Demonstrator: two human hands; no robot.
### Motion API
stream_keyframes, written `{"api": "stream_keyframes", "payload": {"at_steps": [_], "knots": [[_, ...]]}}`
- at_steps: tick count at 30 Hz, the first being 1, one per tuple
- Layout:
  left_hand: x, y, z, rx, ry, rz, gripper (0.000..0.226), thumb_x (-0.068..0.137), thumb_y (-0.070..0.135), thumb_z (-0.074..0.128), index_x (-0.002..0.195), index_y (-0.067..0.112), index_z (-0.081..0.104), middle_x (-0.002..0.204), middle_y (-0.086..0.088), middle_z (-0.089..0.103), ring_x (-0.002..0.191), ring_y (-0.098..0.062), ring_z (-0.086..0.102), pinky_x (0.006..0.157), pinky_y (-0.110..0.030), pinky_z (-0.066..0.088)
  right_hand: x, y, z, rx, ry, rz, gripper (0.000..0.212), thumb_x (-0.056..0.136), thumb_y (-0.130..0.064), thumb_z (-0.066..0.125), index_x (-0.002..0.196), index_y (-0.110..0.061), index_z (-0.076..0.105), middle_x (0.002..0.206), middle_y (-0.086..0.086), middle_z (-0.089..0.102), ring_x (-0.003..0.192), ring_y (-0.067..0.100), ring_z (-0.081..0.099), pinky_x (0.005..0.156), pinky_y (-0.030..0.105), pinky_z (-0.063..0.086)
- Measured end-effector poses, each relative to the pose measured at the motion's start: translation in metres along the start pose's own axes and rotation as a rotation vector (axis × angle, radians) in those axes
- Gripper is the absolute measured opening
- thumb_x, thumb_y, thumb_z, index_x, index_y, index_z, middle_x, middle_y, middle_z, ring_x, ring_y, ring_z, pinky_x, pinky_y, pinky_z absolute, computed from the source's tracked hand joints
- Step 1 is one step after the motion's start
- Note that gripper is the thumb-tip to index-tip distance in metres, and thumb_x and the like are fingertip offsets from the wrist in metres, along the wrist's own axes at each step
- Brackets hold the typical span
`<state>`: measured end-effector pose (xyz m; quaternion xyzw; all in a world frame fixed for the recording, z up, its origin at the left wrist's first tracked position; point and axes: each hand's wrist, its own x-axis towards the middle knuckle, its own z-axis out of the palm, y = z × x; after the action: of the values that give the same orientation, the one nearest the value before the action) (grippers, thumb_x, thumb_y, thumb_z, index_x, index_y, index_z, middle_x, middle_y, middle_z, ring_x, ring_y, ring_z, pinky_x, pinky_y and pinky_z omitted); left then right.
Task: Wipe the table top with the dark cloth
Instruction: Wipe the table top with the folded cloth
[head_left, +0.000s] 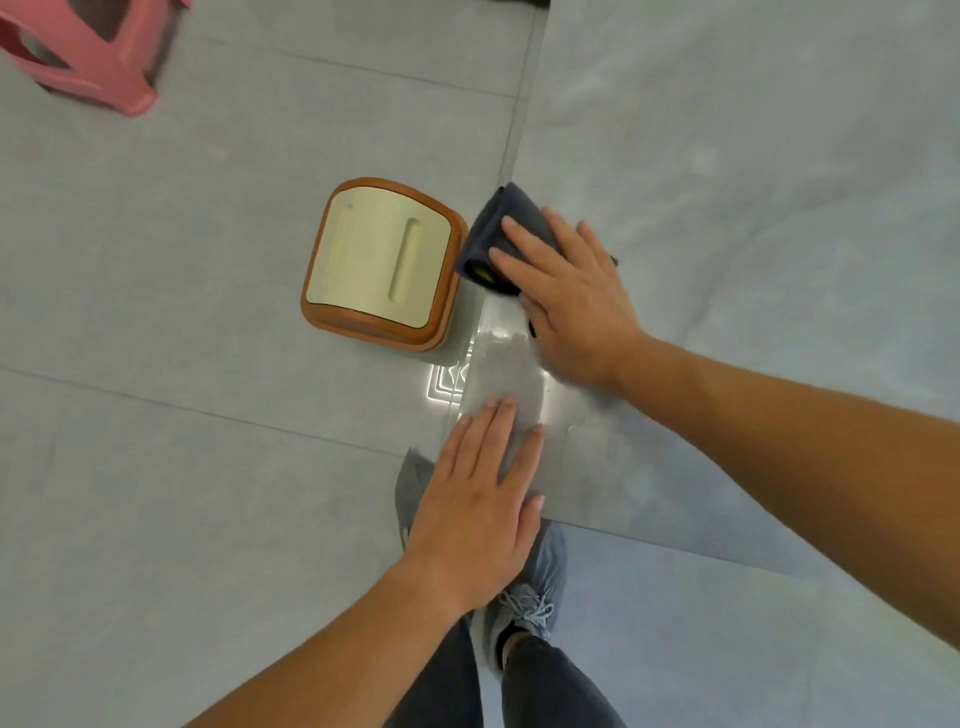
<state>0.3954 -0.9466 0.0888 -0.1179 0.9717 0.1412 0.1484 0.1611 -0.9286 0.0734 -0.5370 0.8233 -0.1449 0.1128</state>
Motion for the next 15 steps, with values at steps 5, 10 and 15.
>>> {"api": "stream_keyframes", "payload": {"at_steps": [5, 10, 15], "knots": [[-0.02, 0.007, 0.007, 0.007, -0.002, -0.062, 0.066, 0.102, 0.046, 0.026, 0.158, 0.012, 0.014, 0.166, -0.018, 0.001, 0.153, -0.031, -0.003, 0.121, -0.047, 0.008, -0.076, 0.026, -0.014, -0.035, -0.169, -0.323, 0.052, 0.098, -0.021, 0.045, 0.15, -0.025, 0.044, 0.162, -0.001, 0.031, 0.152, 0.034, 0.016, 0.12, 0.057, 0.019], [-0.03, 0.01, 0.009, -0.018, -0.025, -0.074, 0.067, 0.102, 0.045, 0.023, 0.159, 0.012, 0.008, 0.166, -0.017, -0.001, 0.153, -0.031, -0.004, 0.122, -0.051, 0.02, -0.083, 0.032, -0.022, 0.036, 0.023, 0.109, 0.05, 0.096, -0.02, 0.045, 0.146, -0.019, 0.05, 0.159, 0.004, 0.037, 0.149, 0.041, 0.024, 0.115, 0.063, 0.023], [-0.031, 0.012, 0.004, -0.038, -0.013, -0.088, 0.063, 0.101, 0.044, 0.026, 0.155, 0.012, 0.022, 0.166, -0.017, 0.007, 0.154, -0.03, 0.001, 0.123, -0.049, 0.017, -0.16, -0.009, 0.005, 0.025, -0.05, -0.08, 0.053, 0.097, -0.019, 0.045, 0.149, -0.023, 0.045, 0.162, 0.001, 0.031, 0.152, 0.036, 0.017, 0.119, 0.059, 0.018]]}}
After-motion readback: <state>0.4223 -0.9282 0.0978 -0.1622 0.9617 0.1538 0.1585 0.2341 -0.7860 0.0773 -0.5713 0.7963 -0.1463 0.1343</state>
